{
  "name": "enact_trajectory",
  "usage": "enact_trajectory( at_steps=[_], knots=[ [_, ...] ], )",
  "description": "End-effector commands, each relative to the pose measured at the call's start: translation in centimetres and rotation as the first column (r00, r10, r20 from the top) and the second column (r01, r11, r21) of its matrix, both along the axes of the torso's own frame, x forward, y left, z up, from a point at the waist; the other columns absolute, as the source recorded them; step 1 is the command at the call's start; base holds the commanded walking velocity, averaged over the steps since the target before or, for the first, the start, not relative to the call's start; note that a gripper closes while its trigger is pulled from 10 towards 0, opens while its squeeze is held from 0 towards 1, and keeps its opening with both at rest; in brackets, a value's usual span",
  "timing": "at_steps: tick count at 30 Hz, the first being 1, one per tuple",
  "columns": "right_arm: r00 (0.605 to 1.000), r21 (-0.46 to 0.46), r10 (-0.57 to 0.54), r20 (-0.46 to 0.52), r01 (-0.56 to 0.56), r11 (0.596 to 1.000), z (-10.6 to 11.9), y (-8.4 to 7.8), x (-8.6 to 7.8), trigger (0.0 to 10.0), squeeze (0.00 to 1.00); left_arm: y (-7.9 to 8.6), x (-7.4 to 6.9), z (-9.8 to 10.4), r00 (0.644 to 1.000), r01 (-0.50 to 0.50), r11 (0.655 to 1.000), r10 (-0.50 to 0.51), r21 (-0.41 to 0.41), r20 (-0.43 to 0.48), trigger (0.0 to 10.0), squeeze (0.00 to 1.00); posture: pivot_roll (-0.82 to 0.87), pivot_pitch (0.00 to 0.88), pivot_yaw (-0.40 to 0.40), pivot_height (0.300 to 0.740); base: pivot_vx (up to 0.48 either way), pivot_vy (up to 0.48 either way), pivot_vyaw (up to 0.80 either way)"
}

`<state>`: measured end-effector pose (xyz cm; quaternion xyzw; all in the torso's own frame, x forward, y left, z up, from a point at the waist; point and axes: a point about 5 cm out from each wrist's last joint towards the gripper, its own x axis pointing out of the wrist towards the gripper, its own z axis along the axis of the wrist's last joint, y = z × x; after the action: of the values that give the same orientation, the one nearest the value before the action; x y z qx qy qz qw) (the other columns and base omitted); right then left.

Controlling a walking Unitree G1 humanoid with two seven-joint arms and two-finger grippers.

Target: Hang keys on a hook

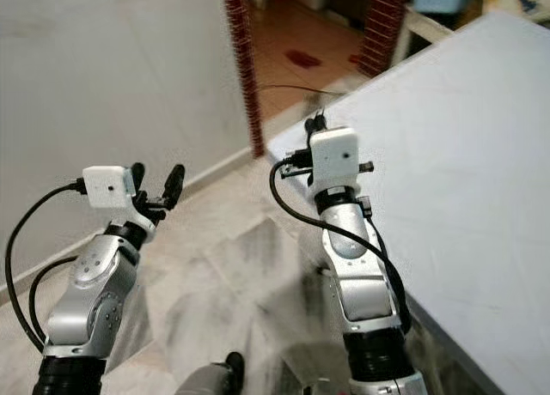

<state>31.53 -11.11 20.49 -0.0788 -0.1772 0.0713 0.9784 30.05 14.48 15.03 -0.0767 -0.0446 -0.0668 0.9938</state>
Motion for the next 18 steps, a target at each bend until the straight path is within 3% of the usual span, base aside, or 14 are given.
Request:
enact_trajectory(
  at_steps=[1,15,18],
  knots=[
    [1.000,0.007,0.016,0.016,-0.016,1.000,0.43,0.21,-0.22,10.0,0.00,0.18,-0.07,-0.36,1.000,-0.011,1.000,0.011,0.015,-0.014,10.0,0.00,0.02,0.156,0.058,0.740,0.000,0.000,0.80],
    [0.999,0.008,0.033,0.012,-0.033,0.999,0.30,0.50,-0.22,10.0,0.00,0.14,-0.06,-0.94,0.999,-0.028,1.000,0.028,0.007,-0.036,10.0,0.00,0.02,0.152,0.053,0.740,0.000,0.000,0.80],
    [0.999,0.026,0.033,0.011,-0.034,0.999,0.27,0.42,-0.23,10.0,0.00,-0.03,-0.13,-0.93,0.999,-0.006,1.000,0.006,0.003,-0.035,10.0,0.00,0.02,0.154,0.052,0.740,0.000,0.000,0.00]
  ],
)
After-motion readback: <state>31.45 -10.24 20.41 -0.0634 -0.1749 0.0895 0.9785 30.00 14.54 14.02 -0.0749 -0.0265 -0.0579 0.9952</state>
